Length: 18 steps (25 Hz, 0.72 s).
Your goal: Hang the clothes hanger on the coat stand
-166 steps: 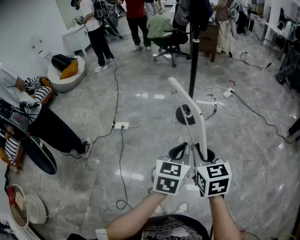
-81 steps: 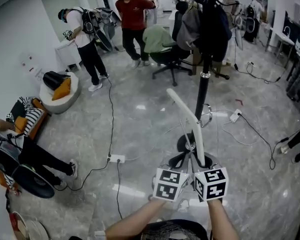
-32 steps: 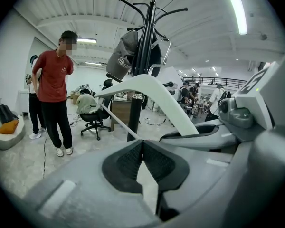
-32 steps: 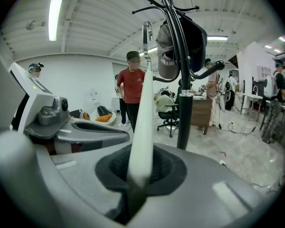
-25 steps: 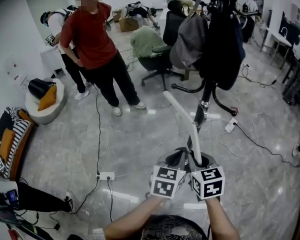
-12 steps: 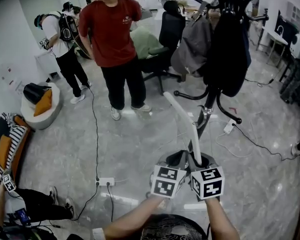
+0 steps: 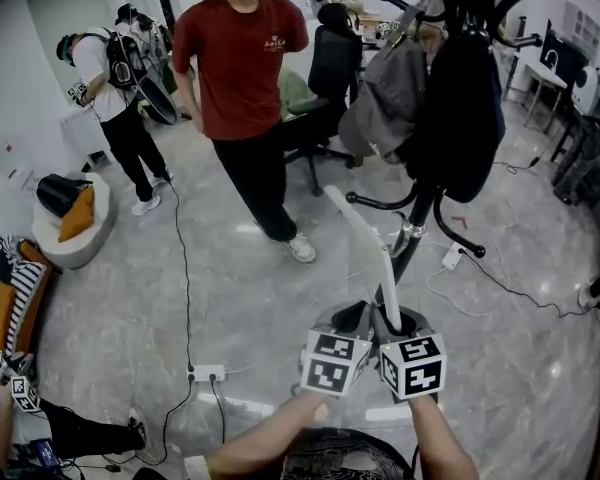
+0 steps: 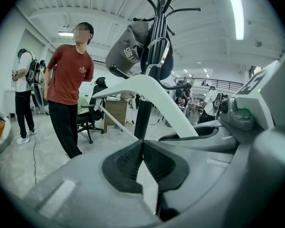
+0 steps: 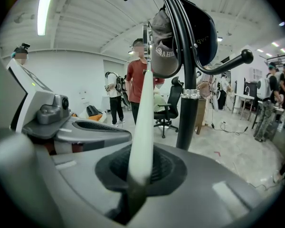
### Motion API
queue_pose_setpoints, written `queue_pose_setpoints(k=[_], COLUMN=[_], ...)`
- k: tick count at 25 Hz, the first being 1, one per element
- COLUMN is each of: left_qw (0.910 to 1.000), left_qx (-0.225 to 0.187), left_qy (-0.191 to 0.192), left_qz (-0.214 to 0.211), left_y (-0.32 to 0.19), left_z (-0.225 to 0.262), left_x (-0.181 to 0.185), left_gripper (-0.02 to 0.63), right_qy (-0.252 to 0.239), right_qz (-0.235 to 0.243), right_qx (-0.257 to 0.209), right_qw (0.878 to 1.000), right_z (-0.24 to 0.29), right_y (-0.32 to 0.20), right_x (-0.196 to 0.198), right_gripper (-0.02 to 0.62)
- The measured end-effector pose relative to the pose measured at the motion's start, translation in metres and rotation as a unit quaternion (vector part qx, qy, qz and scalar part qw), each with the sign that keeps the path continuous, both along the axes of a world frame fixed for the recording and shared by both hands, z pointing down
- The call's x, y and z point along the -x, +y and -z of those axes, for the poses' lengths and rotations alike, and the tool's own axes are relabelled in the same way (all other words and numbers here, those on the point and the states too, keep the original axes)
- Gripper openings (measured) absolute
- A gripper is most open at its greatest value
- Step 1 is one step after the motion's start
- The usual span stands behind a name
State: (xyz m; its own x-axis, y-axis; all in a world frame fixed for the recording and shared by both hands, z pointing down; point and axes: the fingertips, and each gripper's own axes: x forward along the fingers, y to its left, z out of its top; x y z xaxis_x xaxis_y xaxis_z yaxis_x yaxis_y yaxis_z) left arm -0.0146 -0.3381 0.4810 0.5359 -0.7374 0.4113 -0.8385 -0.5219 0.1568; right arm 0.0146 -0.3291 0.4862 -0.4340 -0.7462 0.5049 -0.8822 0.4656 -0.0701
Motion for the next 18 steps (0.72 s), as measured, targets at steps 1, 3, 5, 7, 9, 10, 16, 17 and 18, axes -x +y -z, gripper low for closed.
queue_pose_setpoints(k=[1, 3, 5, 7, 9, 10, 16, 17, 18], left_qw=[1.0, 1.0, 1.0, 1.0, 0.9999, 0.9999, 0.9999, 0.9999, 0.9999], left_qx=[-0.001, -0.003, -0.003, -0.001, 0.003, 0.004, 0.005, 0.005, 0.006], left_qy=[0.001, 0.004, 0.002, 0.001, 0.003, 0.003, 0.004, 0.004, 0.003], left_qz=[-0.002, -0.005, -0.006, -0.008, -0.009, -0.01, -0.013, -0.014, -0.014], left_y=[-0.002, -0.007, -0.011, -0.014, -0.018, -0.021, -0.028, -0.03, -0.031], left_z=[0.0, -0.002, -0.004, -0.005, -0.006, -0.007, -0.012, -0.012, -0.012], left_x=[0.0, 0.002, 0.006, 0.006, 0.004, 0.003, 0.002, 0.002, 0.001], left_gripper=[0.005, 0.005, 0.005, 0.005, 0.005, 0.005, 0.005, 0.005, 0.005], right_qy=[0.001, 0.003, 0.005, 0.006, 0.007, 0.007, 0.006, 0.006, 0.006], right_qz=[-0.002, -0.004, -0.007, -0.008, -0.009, -0.009, -0.014, -0.015, -0.016], right_qx=[-0.001, -0.002, -0.002, 0.0, 0.002, 0.003, 0.01, 0.01, 0.011], right_qw=[1.0, 1.0, 1.0, 1.0, 1.0, 1.0, 1.0, 1.0, 1.0], right_z=[0.0, -0.001, -0.003, -0.005, -0.007, -0.008, -0.016, -0.017, -0.017], right_y=[-0.002, -0.006, -0.01, -0.014, -0.019, -0.021, -0.03, -0.032, -0.033], right_x=[0.0, 0.002, 0.005, 0.005, 0.003, 0.002, 0.0, -0.001, -0.001], right_gripper=[0.034, 0.034, 0.034, 0.034, 0.034, 0.034, 0.034, 0.034, 0.034])
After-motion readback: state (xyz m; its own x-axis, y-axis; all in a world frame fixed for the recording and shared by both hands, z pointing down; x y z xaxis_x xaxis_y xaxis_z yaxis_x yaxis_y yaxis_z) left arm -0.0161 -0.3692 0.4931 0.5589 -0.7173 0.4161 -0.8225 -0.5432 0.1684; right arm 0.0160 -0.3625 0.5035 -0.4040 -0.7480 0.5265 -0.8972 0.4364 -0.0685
